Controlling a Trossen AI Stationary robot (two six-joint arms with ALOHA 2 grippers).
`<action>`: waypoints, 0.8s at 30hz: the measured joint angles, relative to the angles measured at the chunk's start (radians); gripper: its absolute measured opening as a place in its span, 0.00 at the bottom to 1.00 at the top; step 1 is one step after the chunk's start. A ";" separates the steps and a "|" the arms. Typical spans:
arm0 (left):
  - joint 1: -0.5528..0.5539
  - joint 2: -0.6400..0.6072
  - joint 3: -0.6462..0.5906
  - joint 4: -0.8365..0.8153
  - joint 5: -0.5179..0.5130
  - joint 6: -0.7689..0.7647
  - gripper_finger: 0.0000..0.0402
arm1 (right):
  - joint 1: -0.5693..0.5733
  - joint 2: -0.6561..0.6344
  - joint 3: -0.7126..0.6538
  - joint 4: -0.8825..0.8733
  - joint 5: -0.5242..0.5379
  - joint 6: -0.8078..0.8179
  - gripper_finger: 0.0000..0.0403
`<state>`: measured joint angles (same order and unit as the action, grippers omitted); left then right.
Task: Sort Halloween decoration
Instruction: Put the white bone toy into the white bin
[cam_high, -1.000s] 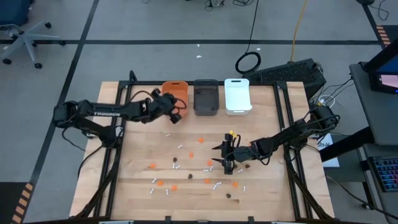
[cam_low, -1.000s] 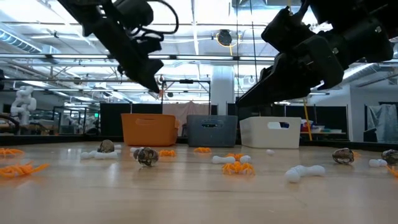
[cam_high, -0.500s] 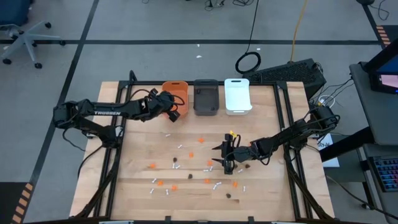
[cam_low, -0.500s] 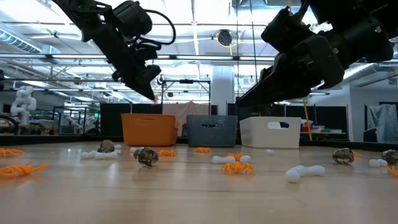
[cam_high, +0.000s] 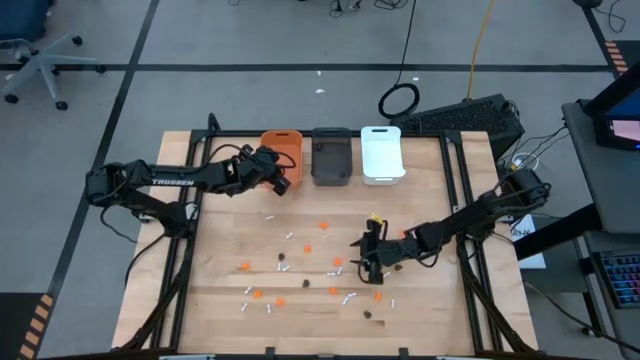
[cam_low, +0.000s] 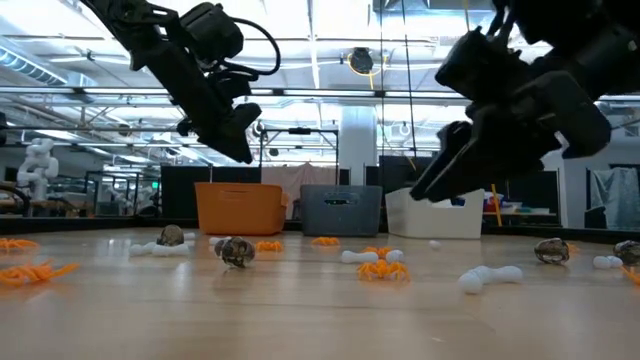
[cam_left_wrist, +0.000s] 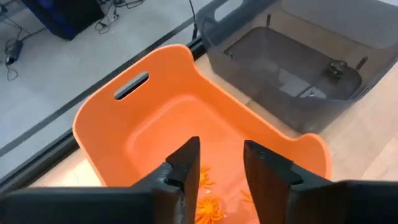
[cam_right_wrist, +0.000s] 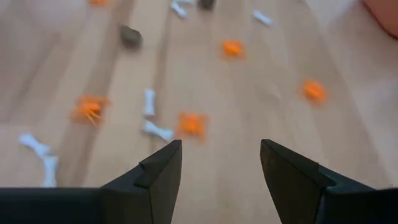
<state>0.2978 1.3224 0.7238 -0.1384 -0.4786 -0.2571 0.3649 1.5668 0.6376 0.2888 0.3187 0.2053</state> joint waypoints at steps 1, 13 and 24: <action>-0.006 0.000 0.000 -0.001 0.000 -0.006 0.33 | 0.001 -0.023 0.000 -0.044 0.010 0.009 0.50; -0.273 0.000 0.000 0.082 -0.144 -0.081 0.34 | -0.006 -0.359 0.000 -0.483 0.026 -0.076 0.50; -0.571 0.000 0.000 0.186 -0.310 -0.131 0.34 | -0.086 -0.352 -0.221 -0.054 -0.027 -0.122 0.56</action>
<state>-0.2729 1.3220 0.7238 0.0476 -0.7884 -0.3882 0.2789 1.2144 0.4165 0.2347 0.2913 0.0833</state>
